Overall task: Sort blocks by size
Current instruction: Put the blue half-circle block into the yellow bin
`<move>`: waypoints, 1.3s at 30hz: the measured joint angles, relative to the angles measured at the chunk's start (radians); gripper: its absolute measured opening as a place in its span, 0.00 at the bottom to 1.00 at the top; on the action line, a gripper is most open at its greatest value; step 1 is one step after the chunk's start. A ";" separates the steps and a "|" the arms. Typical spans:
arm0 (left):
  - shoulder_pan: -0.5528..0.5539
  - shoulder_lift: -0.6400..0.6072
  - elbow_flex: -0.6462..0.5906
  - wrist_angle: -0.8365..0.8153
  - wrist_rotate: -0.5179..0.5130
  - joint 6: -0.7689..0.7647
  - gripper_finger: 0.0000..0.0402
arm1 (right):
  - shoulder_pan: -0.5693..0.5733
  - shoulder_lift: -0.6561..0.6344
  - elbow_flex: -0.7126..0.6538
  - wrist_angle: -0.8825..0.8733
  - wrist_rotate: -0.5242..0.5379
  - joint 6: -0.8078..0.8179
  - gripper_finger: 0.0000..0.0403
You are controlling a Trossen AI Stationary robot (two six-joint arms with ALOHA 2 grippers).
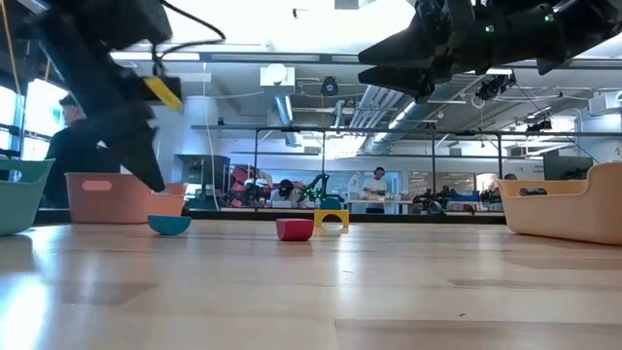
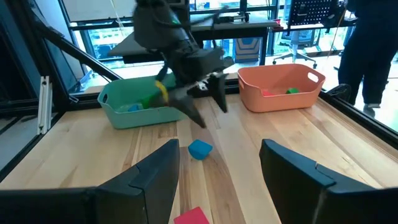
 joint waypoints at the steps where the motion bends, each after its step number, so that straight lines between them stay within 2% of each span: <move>1: -0.023 -0.011 -0.011 0.023 0.003 0.018 0.67 | 0.000 0.000 0.000 0.000 0.000 0.000 0.54; 5: -0.103 -0.021 -0.083 0.181 0.012 0.080 0.67 | 0.000 0.000 0.000 0.000 0.000 -0.008 0.54; 9: -0.109 -0.014 -0.168 0.393 0.010 0.021 0.67 | 0.000 0.000 0.000 0.000 0.000 -0.008 0.54; 13: -0.109 0.002 -0.242 0.582 -0.003 0.054 0.67 | 0.000 0.000 0.000 0.002 0.000 -0.015 0.54; 17: -0.110 0.031 -0.274 0.620 -0.048 -0.008 0.67 | 0.000 0.000 0.000 0.002 0.000 -0.013 0.54; 23: -0.109 0.110 -0.274 0.673 -0.026 -0.038 0.67 | 0.000 0.000 0.000 0.001 0.000 -0.008 0.54; 28: -0.109 0.199 -0.274 0.753 0.014 -0.002 0.67 | 0.000 0.000 0.000 0.001 0.000 -0.005 0.54; 33: -0.109 0.256 -0.272 0.806 0.000 -0.005 0.57 | 0.000 0.000 0.000 0.000 0.000 -0.005 0.54; 39: -0.108 0.258 -0.272 0.823 0.007 0.013 0.37 | 0.000 0.000 0.000 0.000 0.000 -0.005 0.54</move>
